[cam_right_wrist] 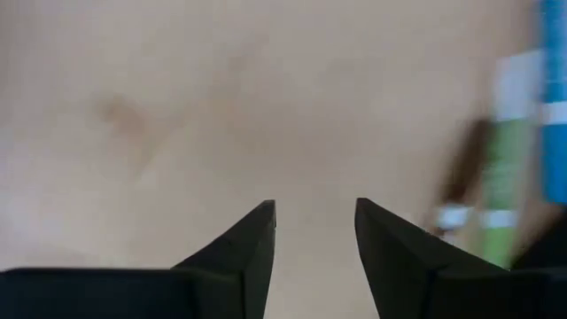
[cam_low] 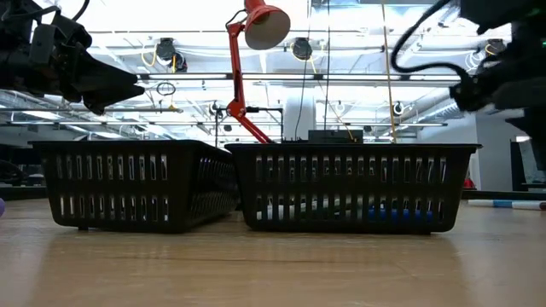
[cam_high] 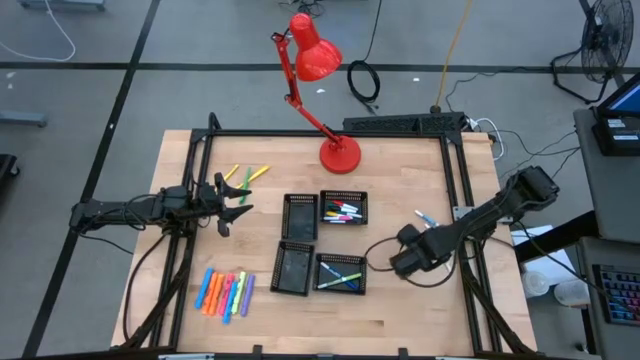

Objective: Pick & Place Markers
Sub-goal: Put the brown marker pen into the bottom right black bin

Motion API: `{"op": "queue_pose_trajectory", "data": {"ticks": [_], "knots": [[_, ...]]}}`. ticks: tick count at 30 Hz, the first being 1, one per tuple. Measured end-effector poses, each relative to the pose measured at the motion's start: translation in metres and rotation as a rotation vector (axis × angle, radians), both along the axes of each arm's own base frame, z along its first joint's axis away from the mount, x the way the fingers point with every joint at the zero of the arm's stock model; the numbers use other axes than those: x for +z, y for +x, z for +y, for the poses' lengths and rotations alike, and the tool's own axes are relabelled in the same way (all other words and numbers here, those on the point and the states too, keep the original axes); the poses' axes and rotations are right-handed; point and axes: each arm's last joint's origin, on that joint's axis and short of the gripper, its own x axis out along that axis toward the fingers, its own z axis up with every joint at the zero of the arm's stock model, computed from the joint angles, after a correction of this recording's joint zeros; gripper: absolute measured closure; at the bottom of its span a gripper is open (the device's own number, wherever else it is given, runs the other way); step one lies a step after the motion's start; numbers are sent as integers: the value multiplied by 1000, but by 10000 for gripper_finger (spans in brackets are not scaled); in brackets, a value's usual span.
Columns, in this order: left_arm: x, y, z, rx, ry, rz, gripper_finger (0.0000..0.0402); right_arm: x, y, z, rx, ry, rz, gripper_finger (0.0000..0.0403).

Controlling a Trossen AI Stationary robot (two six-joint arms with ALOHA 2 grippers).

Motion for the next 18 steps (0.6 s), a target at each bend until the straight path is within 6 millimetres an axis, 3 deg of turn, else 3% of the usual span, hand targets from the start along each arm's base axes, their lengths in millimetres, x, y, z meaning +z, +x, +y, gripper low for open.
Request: {"op": "queue_pose_trajectory", "data": {"ticks": [5,10,14,18], "knots": [[0,0,0,0,0,0,192,7,-16,-12,-122,-133,48,270],[0,0,0,0,0,0,192,-5,-32,-21,-186,-76,151,277],[0,0,0,0,0,-1,192,-20,-46,-32,-300,-143,216,282],[0,0,0,0,0,-1,192,-20,-44,-39,-336,-194,184,288]]}}
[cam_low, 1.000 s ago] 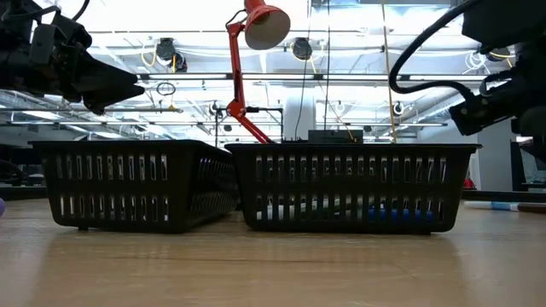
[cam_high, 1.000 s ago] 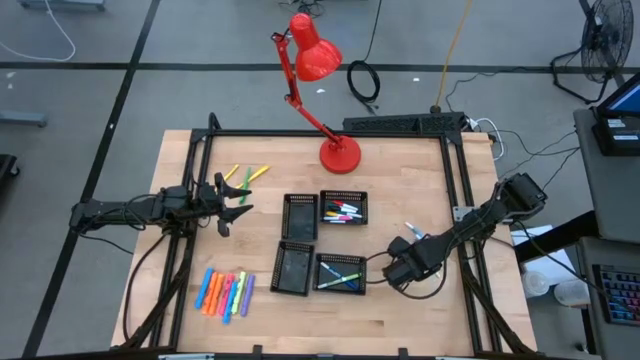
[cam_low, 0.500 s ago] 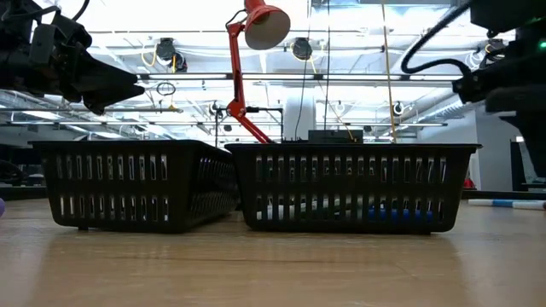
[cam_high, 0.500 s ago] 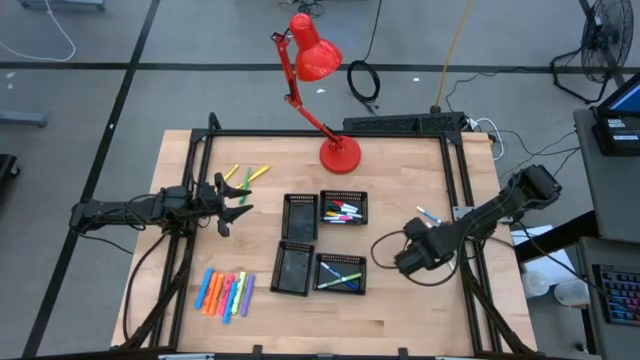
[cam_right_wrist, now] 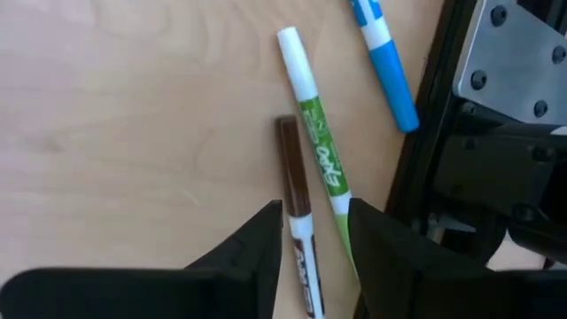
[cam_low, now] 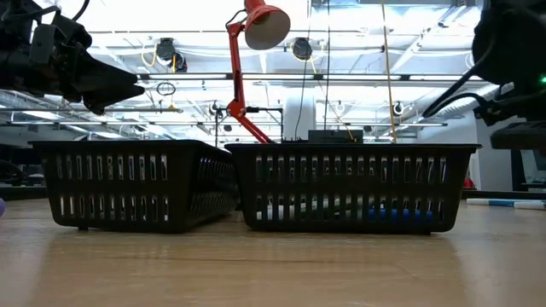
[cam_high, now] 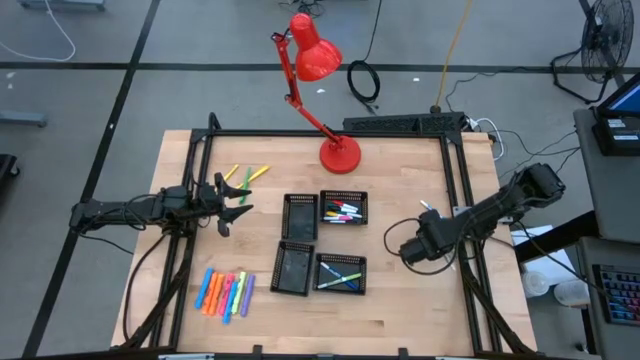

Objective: Pick & Place Markers
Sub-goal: Put the brown marker pen into the bottom right black bin

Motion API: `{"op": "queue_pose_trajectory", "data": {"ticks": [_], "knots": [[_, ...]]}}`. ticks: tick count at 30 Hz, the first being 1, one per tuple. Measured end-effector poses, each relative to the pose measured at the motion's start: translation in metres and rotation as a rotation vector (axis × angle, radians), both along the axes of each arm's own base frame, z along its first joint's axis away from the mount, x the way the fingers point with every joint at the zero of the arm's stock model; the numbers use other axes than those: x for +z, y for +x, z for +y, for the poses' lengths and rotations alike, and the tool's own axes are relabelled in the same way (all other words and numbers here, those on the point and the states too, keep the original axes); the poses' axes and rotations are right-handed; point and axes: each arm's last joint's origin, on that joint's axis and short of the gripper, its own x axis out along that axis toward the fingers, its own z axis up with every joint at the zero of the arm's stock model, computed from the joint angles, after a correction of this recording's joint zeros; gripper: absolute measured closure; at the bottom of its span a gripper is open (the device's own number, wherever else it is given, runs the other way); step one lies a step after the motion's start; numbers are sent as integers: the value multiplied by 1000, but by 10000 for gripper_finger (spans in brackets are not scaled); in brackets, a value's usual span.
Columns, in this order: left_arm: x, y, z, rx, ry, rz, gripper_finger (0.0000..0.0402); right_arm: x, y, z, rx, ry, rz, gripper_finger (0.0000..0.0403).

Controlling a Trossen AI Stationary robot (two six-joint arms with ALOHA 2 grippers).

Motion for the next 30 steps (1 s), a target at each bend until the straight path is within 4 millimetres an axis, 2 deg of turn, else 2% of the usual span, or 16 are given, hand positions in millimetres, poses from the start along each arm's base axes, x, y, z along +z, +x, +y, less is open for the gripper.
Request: {"op": "queue_pose_trajectory", "data": {"ticks": [4,10,14,24,30], "knots": [[0,0,0,0,0,1,192,0,2,-5,-23,8,0,292],[0,0,0,0,0,1,192,-3,9,-4,-8,123,-33,293],[0,0,0,0,0,1,192,-6,7,-7,-91,132,-30,294],[0,0,0,0,0,1,192,-31,-2,-20,-148,181,-50,294],[0,0,0,0,0,2,192,-33,0,-20,-122,205,-71,294]]}}
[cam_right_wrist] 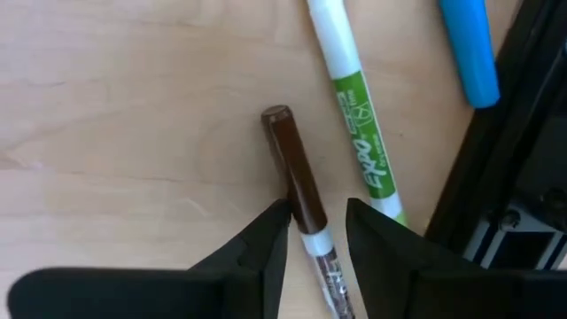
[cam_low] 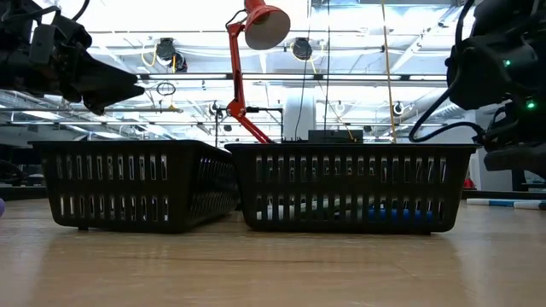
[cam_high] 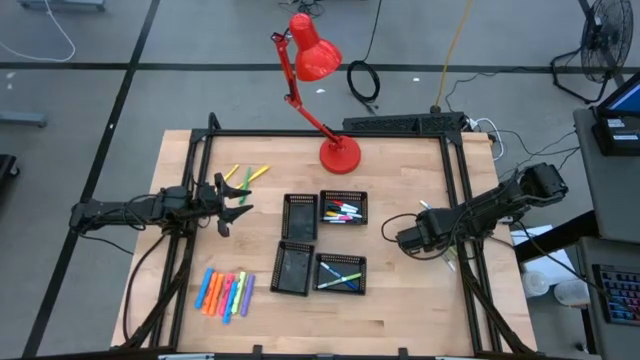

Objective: Pick & Place Markers
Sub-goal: Put the brown marker pen into the bottom right black bin

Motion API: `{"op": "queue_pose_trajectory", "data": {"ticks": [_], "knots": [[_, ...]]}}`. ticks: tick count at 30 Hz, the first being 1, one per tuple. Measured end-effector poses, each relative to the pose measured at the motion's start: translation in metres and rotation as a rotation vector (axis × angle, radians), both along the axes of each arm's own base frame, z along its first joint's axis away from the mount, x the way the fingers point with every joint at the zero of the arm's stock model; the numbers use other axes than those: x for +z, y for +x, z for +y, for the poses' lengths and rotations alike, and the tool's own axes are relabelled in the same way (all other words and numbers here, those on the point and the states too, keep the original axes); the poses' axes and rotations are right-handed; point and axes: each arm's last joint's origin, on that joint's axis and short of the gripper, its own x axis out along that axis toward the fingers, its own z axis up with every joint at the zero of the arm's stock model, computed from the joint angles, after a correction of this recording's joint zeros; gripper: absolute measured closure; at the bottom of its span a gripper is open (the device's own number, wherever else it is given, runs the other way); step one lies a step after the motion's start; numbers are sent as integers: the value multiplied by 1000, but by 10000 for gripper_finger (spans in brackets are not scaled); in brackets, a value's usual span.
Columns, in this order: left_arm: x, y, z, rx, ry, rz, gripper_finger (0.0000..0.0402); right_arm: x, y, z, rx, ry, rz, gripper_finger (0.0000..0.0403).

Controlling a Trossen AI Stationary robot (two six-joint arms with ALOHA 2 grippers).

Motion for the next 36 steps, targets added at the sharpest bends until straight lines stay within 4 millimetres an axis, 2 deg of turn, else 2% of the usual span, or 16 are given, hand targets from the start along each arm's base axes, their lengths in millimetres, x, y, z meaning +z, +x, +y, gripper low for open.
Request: {"op": "queue_pose_trajectory", "data": {"ticks": [9,15,21,25,31,36], "knots": [[0,0,0,0,0,-1,192,9,12,5,91,94,-36,294],[0,0,0,0,0,0,192,12,19,14,142,293,-72,294],[0,0,0,0,0,-2,192,13,20,23,153,398,-93,293],[0,0,0,0,0,-1,192,12,24,30,189,410,-146,293],[0,0,0,0,0,-1,192,6,15,35,183,324,-128,295],[0,0,0,0,0,-1,192,-3,8,34,169,235,-139,321]]}}
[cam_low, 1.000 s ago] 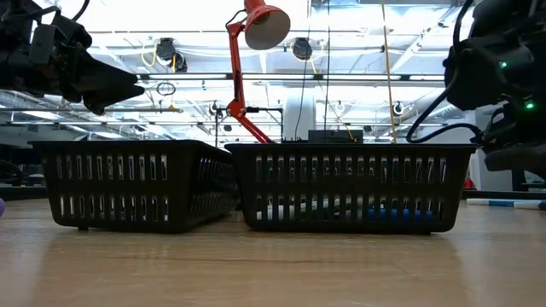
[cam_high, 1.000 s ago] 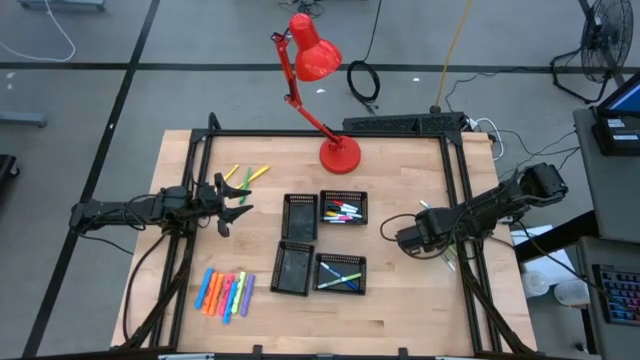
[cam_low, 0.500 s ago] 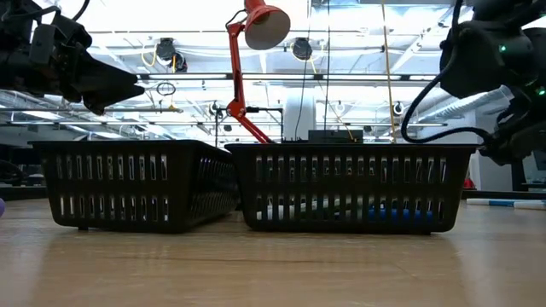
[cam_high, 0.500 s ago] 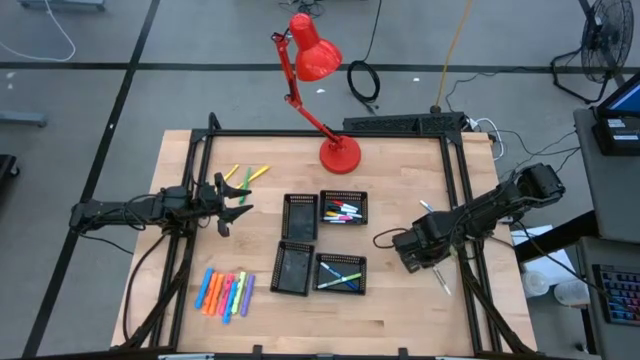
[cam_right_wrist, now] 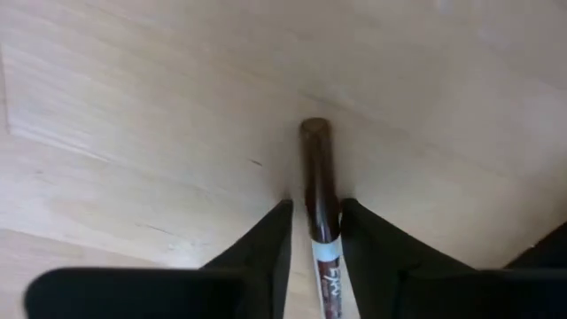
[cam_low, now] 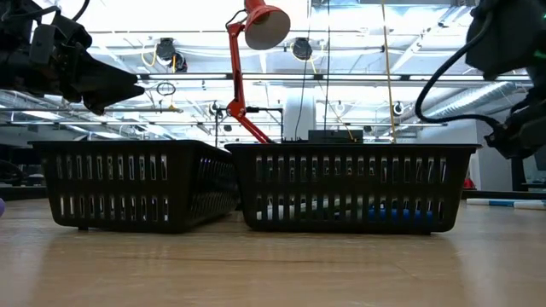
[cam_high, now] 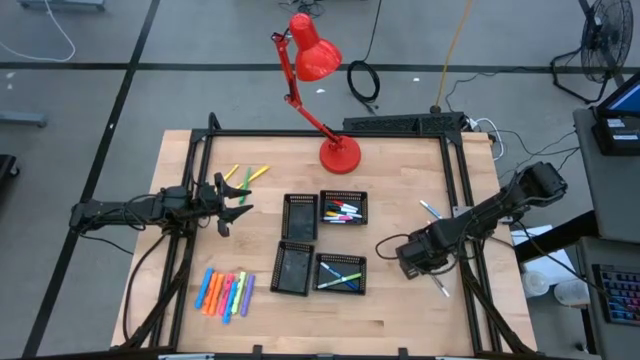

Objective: Pick & Place Markers
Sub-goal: Put the brown marker pen into the bottom right black bin

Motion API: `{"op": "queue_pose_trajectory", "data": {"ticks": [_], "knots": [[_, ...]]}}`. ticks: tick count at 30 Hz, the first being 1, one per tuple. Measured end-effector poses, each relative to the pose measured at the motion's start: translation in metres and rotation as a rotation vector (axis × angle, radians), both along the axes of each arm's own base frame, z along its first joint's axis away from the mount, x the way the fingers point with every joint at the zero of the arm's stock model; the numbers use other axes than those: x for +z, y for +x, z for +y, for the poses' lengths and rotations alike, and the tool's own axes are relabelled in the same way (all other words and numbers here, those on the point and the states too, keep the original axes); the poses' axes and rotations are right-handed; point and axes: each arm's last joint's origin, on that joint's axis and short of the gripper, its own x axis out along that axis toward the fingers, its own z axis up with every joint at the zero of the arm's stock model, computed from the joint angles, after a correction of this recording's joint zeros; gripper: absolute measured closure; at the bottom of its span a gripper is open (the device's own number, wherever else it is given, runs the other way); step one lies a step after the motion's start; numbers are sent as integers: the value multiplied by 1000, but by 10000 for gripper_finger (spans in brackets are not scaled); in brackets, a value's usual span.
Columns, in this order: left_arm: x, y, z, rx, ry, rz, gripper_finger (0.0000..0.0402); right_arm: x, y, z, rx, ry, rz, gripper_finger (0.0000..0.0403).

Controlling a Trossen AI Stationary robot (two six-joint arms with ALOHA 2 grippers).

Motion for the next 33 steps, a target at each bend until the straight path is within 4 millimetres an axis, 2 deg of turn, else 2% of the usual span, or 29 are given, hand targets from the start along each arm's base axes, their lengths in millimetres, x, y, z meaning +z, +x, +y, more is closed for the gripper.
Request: {"op": "queue_pose_trajectory", "data": {"ticks": [7,14,17,26,33], "knots": [[0,0,0,0,0,0,192,-10,-10,-4,-58,-60,25,384],[0,0,0,0,0,0,192,-12,-8,-4,-40,-62,-13,382],[0,0,0,0,0,0,192,-13,-1,-3,-13,-84,-108,379],[0,0,0,0,0,0,192,-9,31,1,132,-248,-538,385],[0,0,0,0,0,0,192,-4,41,-2,172,-481,-688,387]]}}
